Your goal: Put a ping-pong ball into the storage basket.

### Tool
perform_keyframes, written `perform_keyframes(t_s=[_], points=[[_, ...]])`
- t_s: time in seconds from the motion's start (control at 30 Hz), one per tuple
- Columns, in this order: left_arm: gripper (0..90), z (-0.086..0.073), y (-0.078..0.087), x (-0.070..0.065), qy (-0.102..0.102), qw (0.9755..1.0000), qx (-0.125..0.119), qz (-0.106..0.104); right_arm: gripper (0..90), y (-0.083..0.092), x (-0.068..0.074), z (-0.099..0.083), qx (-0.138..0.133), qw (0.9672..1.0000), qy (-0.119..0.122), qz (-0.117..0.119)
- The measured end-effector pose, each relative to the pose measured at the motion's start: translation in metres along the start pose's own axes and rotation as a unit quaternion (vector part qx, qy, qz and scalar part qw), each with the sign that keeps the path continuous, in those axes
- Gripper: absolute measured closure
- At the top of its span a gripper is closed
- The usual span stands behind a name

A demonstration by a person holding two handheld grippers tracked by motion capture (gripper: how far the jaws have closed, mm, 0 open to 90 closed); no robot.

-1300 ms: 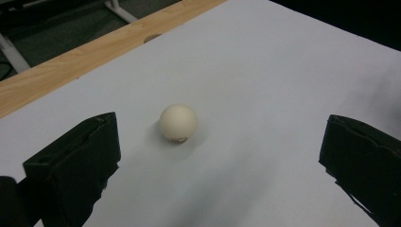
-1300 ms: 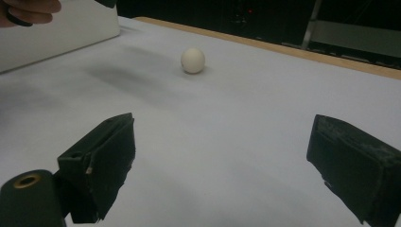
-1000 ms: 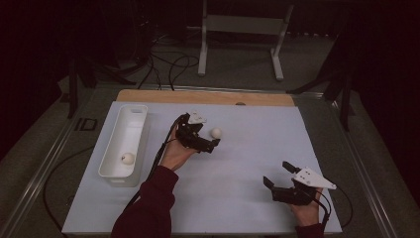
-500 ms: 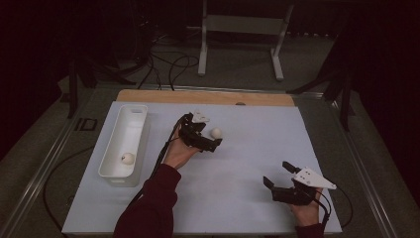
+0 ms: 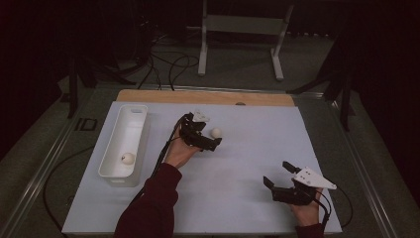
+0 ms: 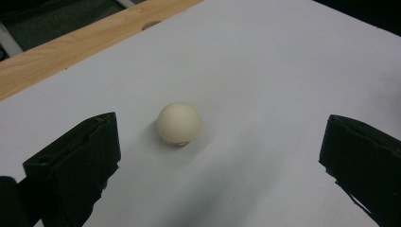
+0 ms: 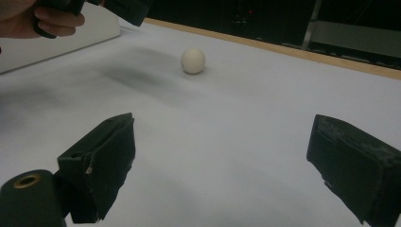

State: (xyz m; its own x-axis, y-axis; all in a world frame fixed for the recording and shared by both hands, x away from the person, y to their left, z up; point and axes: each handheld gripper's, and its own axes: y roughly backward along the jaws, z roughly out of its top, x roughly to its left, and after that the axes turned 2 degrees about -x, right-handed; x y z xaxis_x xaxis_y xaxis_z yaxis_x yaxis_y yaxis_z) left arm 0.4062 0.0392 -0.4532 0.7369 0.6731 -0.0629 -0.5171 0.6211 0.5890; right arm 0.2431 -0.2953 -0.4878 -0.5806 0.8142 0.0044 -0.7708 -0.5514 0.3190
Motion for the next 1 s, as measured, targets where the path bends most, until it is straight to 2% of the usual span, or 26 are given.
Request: perform_keyframes(t_s=[1.0], points=[[0.1, 0.01, -0.014, 0.002, 0.001, 0.9999, 0.011, 0.002, 8.5, 0.001, 0.0, 0.0, -0.001, 1.0, -0.001, 0.002]])
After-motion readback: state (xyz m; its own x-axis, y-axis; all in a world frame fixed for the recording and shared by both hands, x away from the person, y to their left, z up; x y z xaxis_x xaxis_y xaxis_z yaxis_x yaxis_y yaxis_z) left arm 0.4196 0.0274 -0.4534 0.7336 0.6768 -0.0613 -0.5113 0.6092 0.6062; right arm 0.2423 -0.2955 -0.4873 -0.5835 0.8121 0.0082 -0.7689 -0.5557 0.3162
